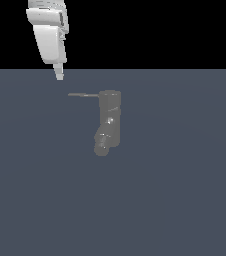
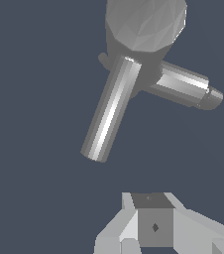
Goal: Turn on the faucet by rotating a designated handle.
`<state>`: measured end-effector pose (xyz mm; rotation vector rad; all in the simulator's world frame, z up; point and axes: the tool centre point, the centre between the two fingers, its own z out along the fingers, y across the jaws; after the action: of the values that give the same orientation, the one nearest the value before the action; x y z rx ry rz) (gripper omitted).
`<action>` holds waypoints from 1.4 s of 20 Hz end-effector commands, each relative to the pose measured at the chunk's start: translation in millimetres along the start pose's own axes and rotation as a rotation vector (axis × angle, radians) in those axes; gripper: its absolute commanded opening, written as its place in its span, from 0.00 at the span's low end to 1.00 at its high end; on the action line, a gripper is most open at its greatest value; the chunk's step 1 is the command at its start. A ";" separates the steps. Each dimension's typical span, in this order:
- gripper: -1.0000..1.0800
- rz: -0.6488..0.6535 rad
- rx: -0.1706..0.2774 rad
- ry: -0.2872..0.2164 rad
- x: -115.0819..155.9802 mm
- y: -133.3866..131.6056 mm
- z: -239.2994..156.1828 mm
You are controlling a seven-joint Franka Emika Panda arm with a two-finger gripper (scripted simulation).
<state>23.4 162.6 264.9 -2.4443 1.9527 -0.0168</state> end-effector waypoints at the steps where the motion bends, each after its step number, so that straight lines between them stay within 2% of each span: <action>1: 0.00 0.059 -0.003 0.002 6.1 -14.0 11.2; 8: 0.00 0.214 -0.010 0.005 26.3 -49.1 39.7; 14: 0.00 0.310 -0.015 0.006 41.7 -69.2 56.6; 21: 0.00 0.360 -0.017 0.004 50.7 -79.2 64.8; 28: 0.00 0.362 -0.017 0.004 50.4 -77.1 65.1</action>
<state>112.3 130.4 200.9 -2.0625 2.3713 -0.0009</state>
